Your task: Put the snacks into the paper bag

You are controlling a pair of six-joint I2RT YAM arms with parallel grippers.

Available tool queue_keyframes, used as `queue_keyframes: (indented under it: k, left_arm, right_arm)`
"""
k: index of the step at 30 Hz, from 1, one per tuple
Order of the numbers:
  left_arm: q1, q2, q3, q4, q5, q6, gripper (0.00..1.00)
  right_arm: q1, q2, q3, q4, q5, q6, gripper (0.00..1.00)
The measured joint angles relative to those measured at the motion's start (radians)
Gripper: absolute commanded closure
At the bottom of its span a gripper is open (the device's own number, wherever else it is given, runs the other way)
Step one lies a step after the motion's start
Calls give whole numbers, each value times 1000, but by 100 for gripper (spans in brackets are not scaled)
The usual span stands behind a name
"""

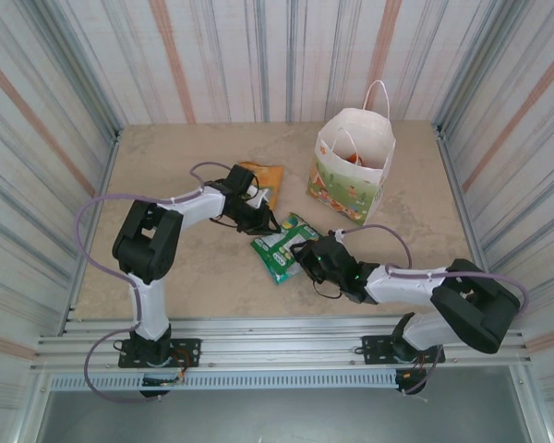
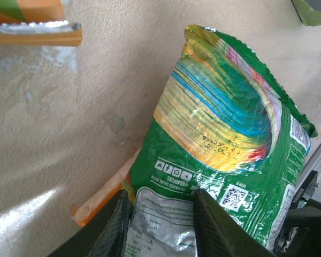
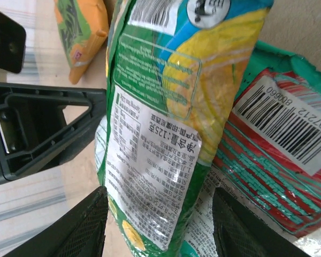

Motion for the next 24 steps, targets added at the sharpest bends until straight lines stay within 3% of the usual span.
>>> queue_keyframes:
  k: [12, 18, 24]
  left_arm:
    - [6, 8, -13, 30, 9, -1, 64]
    - [12, 8, -18, 35, 6, -11, 63]
    - [12, 2, -26, 38, -1, -21, 55]
  right_arm:
    - [-61, 142, 29, 179, -60, -57, 55]
    - [-74, 161, 42, 187, -75, -71, 69]
    - [-74, 134, 42, 162, -73, -90, 82]
